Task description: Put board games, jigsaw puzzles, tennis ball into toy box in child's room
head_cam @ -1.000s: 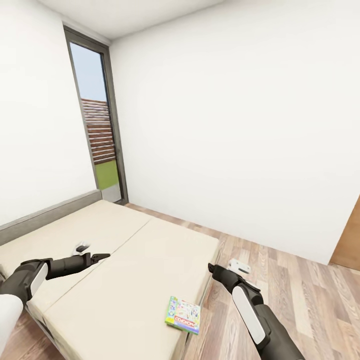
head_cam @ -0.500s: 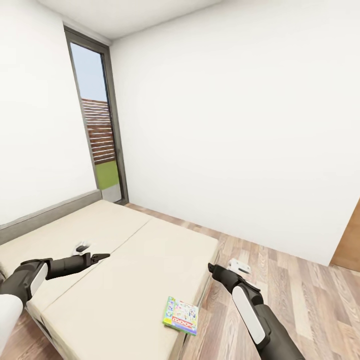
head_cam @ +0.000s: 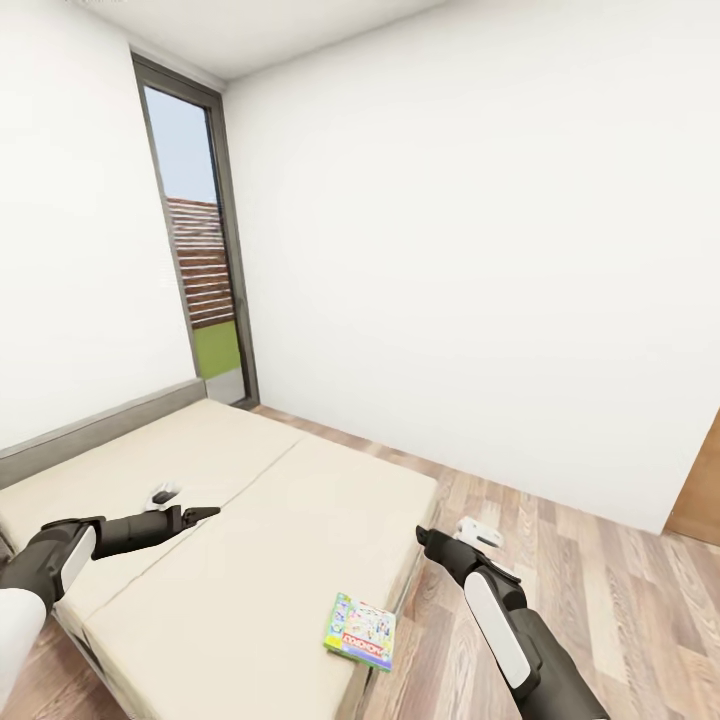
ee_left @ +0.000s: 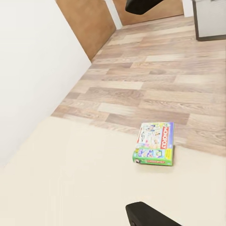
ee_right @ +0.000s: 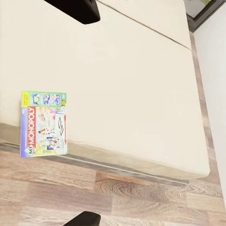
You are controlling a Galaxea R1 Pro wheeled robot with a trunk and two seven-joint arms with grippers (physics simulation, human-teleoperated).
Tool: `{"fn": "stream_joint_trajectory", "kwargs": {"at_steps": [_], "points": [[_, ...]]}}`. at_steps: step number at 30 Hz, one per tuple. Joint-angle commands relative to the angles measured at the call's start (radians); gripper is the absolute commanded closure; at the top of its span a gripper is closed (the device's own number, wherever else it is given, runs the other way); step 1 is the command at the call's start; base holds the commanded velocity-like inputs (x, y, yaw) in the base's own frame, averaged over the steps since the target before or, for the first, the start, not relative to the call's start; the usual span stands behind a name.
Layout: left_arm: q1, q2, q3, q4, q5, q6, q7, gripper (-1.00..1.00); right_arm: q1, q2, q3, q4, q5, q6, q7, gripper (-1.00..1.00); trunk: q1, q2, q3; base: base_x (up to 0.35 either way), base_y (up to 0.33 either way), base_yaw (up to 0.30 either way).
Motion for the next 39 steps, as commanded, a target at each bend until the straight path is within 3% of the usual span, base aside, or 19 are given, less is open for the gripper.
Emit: {"fn": "stream_joint_trajectory", "kwargs": {"at_steps": [1,11,22,39], "points": [[0.000,0.000,0.002,0.000,0.003,0.008,-0.002,-1.00,0.000,0.000,0.001,-0.001,-0.010,0.001,-0.009,-1.00,0.000,-0.001,0.000,0.000,-0.071,0.147],[0.000,0.000,0.002,0.000,0.003,0.008,-0.002,-1.00,0.000,0.000,0.002,-0.001,-0.010,0.001,0.000,-1.00,0.000,-0.001,0.000,0.000,-0.025,0.147],[0.000,0.000,0.002,0.000,0.003,0.008,-0.002,-1.00,0.000,0.000,0.001,-0.001,-0.001,0.000,0.072,-1.00,0.000,-0.001,0.000,0.000,-0.002,0.017],[0.000,0.000,0.001,0.000,0.003,0.007,-0.002,-1.00,0.000,-0.001,0.001,-0.001,0.001,0.000,0.081,-1.00,0.000,-0.001,0.000,0.000,-0.080,0.114]]}}
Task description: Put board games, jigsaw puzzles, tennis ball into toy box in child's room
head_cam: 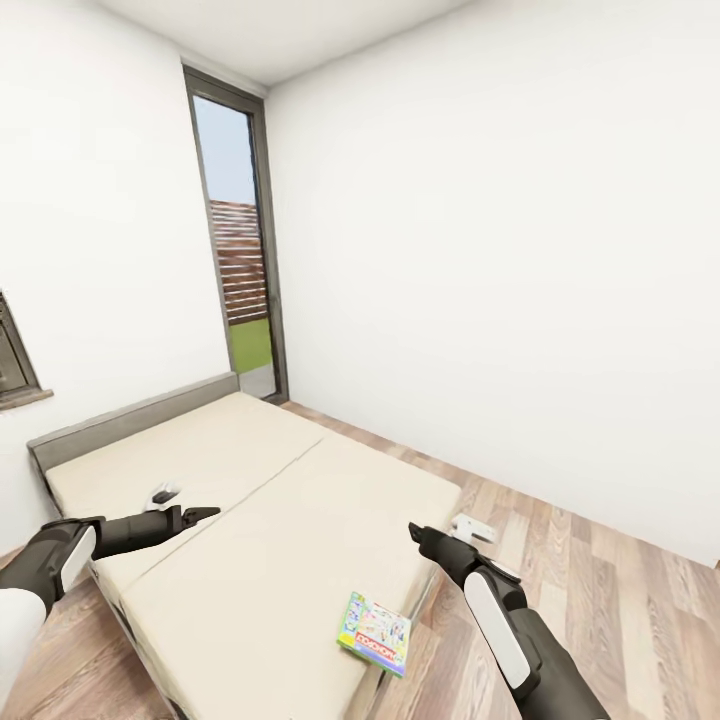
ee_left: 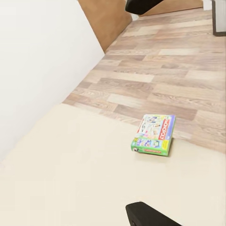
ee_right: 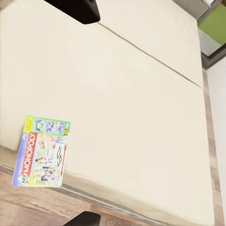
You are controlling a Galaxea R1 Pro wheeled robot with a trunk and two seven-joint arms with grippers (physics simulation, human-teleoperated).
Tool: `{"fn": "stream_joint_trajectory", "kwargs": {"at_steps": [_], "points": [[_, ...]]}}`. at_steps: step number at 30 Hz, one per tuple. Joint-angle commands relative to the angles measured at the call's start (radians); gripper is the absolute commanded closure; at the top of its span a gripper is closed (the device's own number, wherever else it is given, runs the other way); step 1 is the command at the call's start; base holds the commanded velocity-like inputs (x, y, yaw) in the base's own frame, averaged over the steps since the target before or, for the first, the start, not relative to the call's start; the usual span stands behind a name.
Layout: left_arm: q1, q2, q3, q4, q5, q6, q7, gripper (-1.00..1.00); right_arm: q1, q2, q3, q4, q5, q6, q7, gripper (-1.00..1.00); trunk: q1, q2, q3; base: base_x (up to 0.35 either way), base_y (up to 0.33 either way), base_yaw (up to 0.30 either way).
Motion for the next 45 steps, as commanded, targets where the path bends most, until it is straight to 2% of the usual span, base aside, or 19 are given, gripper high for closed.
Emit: {"fn": "stream_joint_trajectory", "kwargs": {"at_steps": [1,16,28,45], "points": [[0.000,0.000,0.002,0.000,0.003,0.008,-0.002,-1.00,0.000,-0.001,0.002,-0.001,-0.011,0.002,-0.009,-1.00,0.000,-0.001,0.000,0.000,-0.036,0.083],[0.000,0.000,0.002,0.000,0.003,0.007,-0.002,-1.00,0.000,0.000,0.002,-0.001,-0.011,0.002,-0.008,-1.00,0.000,-0.001,0.000,0.000,-0.008,0.026],[0.000,0.000,0.002,0.000,0.003,0.008,-0.002,-1.00,0.000,-0.001,0.002,-0.001,-0.011,0.002,-0.008,-1.00,0.000,-0.001,0.000,0.025,-0.035,0.131],[0.000,0.000,0.002,0.000,0.003,0.007,-0.002,-1.00,0.000,0.000,0.002,-0.001,-0.011,0.002,-0.008,-1.00,0.000,-0.001,0.000,0.006,-0.010,0.013]]}}
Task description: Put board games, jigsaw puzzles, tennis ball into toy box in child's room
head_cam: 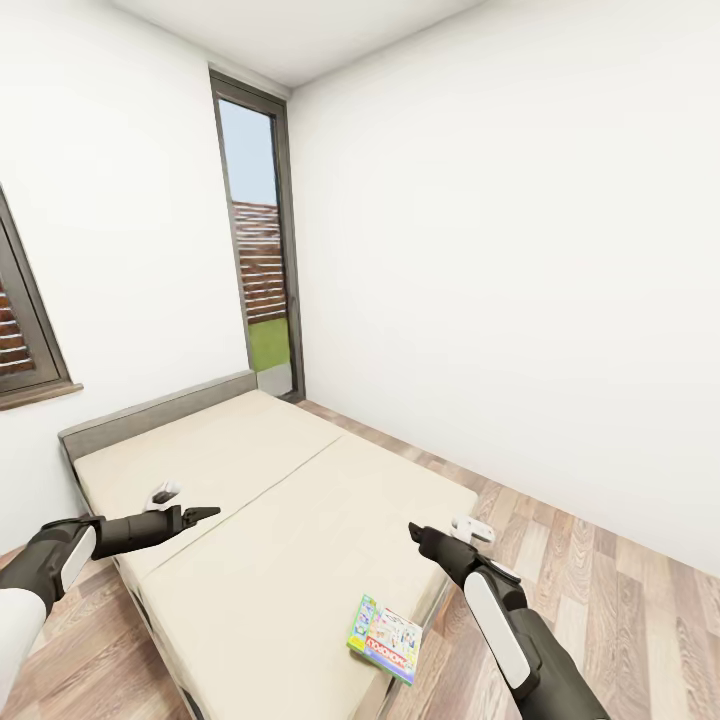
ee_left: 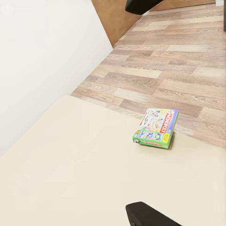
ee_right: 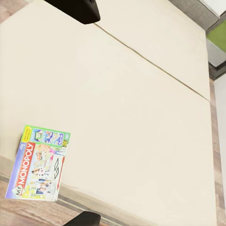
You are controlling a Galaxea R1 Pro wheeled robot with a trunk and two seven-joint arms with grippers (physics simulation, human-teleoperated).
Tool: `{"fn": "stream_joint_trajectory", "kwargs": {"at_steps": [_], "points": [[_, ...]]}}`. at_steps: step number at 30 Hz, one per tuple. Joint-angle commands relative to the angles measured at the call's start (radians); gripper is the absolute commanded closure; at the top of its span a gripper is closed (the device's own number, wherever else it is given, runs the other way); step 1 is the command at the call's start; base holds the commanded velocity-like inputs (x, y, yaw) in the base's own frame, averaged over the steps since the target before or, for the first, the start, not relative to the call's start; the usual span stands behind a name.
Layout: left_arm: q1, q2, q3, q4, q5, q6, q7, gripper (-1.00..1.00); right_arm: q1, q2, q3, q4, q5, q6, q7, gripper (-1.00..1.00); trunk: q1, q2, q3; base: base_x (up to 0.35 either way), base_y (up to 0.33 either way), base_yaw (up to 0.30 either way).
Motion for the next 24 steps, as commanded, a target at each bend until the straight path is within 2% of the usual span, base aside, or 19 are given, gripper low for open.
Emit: {"fn": "stream_joint_trajectory", "kwargs": {"at_steps": [1,10,24], "points": [[0.000,0.000,0.001,0.000,0.004,0.008,-0.001,-1.00,0.000,0.000,0.002,-0.001,-0.011,0.002,-0.009,-1.00,0.000,-0.001,0.000,0.000,-0.039,0.001],[0.000,0.000,0.002,0.001,0.004,0.008,-0.001,-1.00,0.000,0.000,0.002,-0.001,-0.011,0.002,-0.009,-1.00,0.000,-0.001,0.000,0.000,-0.103,0.000],[0.000,0.000,0.001,0.000,0.004,0.008,-0.001,-1.00,0.000,0.000,0.002,-0.001,-0.011,0.002,-0.009,-1.00,0.000,-0.001,0.000,0.000,-0.016,0.000]]}}
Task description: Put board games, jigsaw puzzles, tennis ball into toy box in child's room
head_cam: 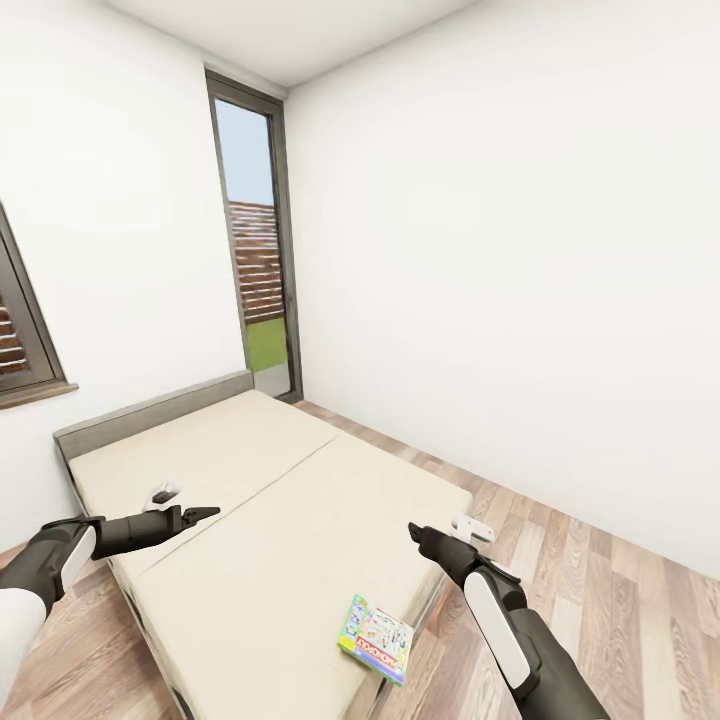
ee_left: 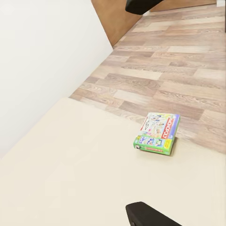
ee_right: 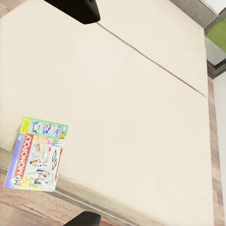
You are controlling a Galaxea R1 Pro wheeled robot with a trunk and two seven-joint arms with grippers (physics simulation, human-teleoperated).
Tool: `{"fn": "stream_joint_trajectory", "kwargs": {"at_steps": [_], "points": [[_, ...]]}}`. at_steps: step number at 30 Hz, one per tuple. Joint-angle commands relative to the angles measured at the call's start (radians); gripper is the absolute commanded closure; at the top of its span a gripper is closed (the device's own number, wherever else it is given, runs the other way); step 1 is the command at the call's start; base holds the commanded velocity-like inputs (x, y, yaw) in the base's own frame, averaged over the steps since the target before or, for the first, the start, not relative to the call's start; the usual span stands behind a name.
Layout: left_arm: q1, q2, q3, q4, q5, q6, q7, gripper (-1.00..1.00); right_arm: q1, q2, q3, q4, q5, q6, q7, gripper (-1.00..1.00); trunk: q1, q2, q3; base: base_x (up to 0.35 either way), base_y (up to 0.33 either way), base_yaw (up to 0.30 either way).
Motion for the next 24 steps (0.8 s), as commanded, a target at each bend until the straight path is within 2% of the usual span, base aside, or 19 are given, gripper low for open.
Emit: {"fn": "stream_joint_trajectory", "kwargs": {"at_steps": [1,24], "points": [[0.000,0.000,0.001,0.000,0.004,0.008,-0.001,-1.00,0.000,0.000,0.002,-0.001,-0.011,0.002,-0.009,-1.00,0.000,-0.001,0.000,0.000,-0.002,0.000],[0.000,0.000,0.001,0.000,0.004,0.008,-0.001,-1.00,0.000,0.000,0.002,-0.001,-0.011,0.002,-0.009,-1.00,0.000,-0.001,0.000,0.015,0.000,0.000]]}}
